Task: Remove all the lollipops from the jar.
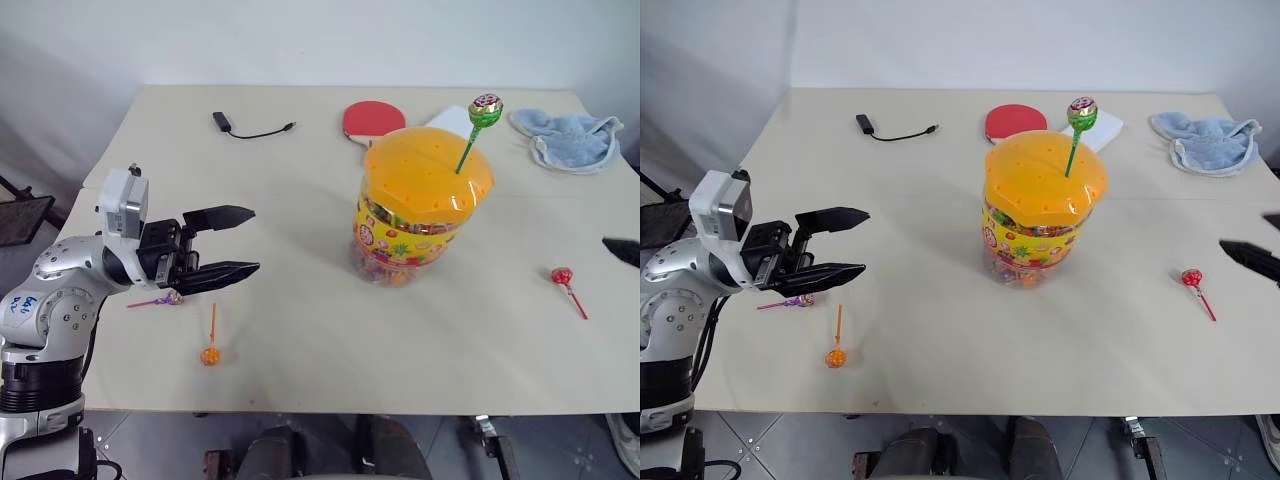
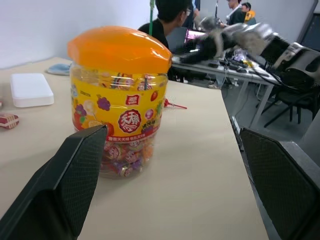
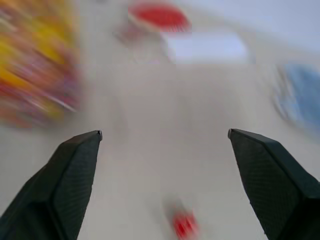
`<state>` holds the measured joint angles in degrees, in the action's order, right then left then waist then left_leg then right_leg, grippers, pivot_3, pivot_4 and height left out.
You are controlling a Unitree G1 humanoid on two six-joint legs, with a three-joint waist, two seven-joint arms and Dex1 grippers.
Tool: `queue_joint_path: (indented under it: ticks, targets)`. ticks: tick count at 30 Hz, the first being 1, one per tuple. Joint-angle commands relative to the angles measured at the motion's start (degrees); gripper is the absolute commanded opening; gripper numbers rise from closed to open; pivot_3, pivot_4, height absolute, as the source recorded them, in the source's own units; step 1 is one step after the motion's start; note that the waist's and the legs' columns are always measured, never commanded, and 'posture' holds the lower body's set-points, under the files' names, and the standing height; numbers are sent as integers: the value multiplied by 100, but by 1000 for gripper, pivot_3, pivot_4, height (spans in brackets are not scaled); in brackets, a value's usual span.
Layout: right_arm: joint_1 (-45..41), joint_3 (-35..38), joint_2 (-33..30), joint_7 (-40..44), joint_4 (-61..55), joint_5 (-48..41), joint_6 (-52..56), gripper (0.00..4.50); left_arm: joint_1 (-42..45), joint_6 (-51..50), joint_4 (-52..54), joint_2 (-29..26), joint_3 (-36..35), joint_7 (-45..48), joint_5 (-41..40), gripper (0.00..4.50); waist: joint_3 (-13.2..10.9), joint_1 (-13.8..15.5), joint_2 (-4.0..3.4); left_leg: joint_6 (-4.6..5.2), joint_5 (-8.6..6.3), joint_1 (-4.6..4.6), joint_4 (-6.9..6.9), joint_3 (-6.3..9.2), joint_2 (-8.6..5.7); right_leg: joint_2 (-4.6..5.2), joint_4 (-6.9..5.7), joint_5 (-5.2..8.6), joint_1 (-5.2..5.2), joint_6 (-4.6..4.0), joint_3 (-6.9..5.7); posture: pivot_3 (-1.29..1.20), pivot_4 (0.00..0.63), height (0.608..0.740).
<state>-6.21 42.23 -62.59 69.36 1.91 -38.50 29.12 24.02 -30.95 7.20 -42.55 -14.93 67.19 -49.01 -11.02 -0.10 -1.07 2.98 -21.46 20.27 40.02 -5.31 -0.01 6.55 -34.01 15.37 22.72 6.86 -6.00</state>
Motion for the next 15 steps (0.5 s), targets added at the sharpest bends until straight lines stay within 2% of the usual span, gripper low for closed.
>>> queue_joint_path:
  ticks: [1, 3, 8, 15]
  targets:
    - [-407, -279, 400, -25, -1040, -892, 178, 4274, 73, 41, -161, 114, -231, 24, -176, 4500, -1, -1, 3, 0, 0, 0, 1, 0, -1, 3, 0, 0, 0, 0, 1, 0, 150, 740]
    - [-900, -670, 842, -358, -1477, -1150, 88, 4274, 130, 105, -215, 195, -255, 7, -167, 4500, -2, 5, 4, 0, 0, 1, 3, 0, -2, 12, -1, -1, 2, -1, 1, 0, 150, 740]
    - [-1826, -1686, 1618, -1075, -1709, -810, -152, 4274, 76, 246, -174, 333, -275, -50, -72, 4500, -2, 22, 5, -3, -2, 6, 2, 6, -3, 16, -3, 1, 10, -5, -3, 0, 150, 740]
    - [-2561, -2359, 1926, -1469, -1386, -711, 54, 4274, -118, 199, 20, 340, -381, -213, -122, 4500, -3, 9, 6, 6, 2, 39, 2, 1, -21, 12, -7, -1, 45, -2, -25, 0, 150, 740]
